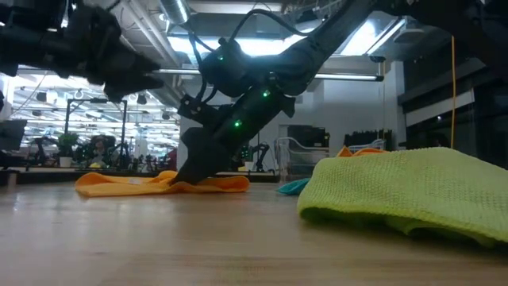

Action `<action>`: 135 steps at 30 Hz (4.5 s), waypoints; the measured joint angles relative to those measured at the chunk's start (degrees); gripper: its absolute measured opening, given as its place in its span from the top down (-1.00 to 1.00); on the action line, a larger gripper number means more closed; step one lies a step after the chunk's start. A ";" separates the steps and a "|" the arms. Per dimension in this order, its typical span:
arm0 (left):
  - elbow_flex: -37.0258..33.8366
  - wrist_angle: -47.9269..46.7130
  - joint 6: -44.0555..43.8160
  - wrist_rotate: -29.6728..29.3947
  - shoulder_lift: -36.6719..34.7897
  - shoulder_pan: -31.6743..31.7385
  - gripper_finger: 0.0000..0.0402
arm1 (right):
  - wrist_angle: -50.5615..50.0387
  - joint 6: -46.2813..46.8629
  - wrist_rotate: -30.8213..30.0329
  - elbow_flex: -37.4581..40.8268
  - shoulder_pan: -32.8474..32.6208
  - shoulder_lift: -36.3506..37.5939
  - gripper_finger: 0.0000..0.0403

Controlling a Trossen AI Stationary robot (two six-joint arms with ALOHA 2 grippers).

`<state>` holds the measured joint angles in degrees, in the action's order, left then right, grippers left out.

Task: Fold microfiber towels
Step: Fold the left yellow microfiber cloth

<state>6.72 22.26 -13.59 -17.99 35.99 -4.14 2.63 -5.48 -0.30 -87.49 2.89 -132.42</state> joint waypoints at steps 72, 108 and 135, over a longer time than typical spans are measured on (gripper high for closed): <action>5.97 -9.86 -0.91 -8.43 19.96 0.00 -0.15 | -15.33 2.27 1.73 -0.10 1.33 14.01 0.99; 11.21 5.52 3.95 -13.86 36.20 0.28 -0.15 | -73.20 14.16 -4.59 0.84 -13.36 23.34 0.98; 36.74 -14.63 35.38 -14.80 66.10 6.30 -0.15 | -73.00 11.85 -4.63 0.80 -13.64 23.34 0.96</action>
<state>43.46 7.63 21.79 -32.78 102.08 2.15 -70.37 6.37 -4.93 -86.70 -10.74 -109.08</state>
